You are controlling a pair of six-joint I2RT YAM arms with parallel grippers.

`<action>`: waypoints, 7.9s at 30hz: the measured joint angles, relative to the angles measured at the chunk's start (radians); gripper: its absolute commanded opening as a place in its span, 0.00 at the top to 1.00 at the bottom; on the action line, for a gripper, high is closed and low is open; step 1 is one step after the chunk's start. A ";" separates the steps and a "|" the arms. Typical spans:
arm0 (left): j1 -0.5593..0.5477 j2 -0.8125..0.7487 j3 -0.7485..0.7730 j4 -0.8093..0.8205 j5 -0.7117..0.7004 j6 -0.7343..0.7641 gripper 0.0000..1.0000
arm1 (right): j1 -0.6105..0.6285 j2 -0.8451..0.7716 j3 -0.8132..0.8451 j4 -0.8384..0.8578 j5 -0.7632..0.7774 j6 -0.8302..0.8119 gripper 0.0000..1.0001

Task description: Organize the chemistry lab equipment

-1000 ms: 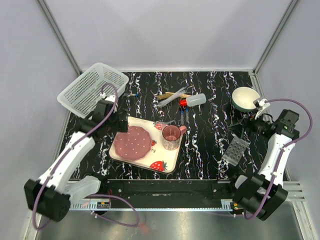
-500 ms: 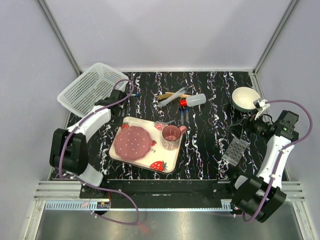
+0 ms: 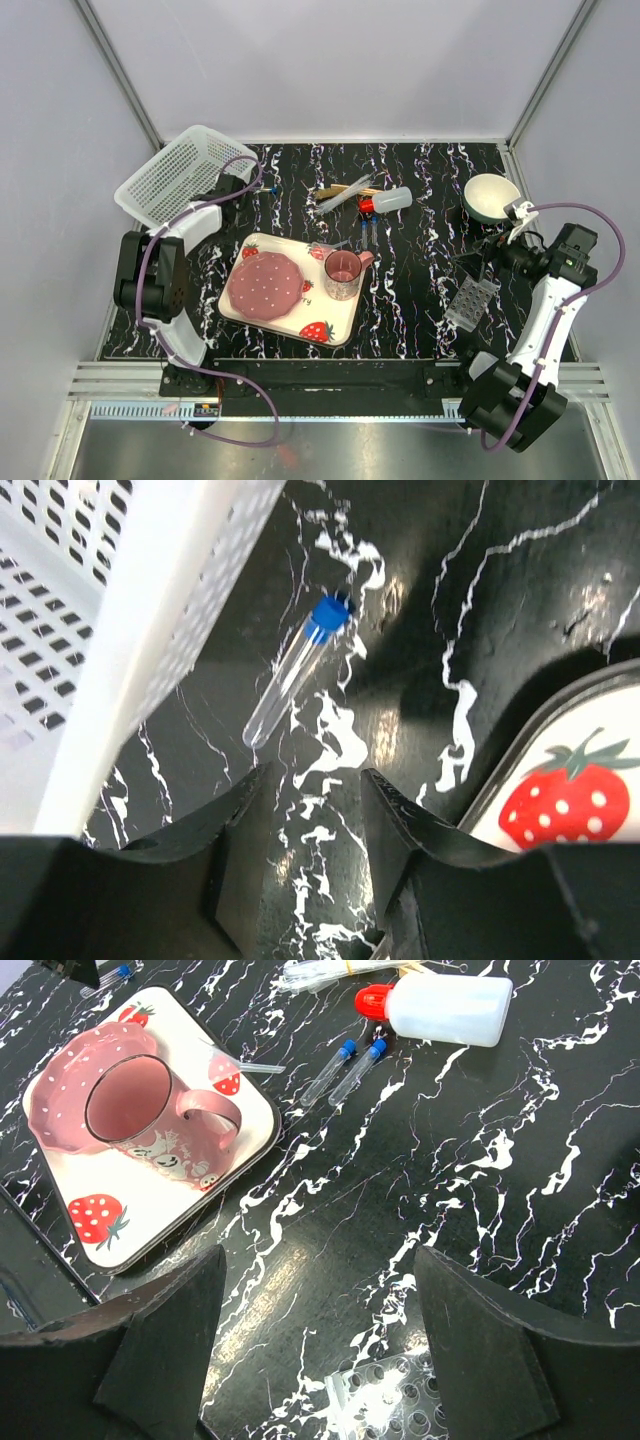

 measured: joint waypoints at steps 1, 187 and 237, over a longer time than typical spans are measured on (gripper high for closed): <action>0.004 0.015 0.016 0.002 -0.002 0.003 0.55 | 0.000 -0.002 0.000 -0.005 0.000 -0.005 0.18; -0.702 -1.410 -0.445 0.154 0.042 -0.292 0.01 | 0.484 -0.075 0.101 -0.108 0.612 0.104 0.87; -0.702 -1.273 -0.455 0.120 0.022 -0.246 0.01 | 0.132 -0.080 -0.365 0.460 0.497 -0.008 0.78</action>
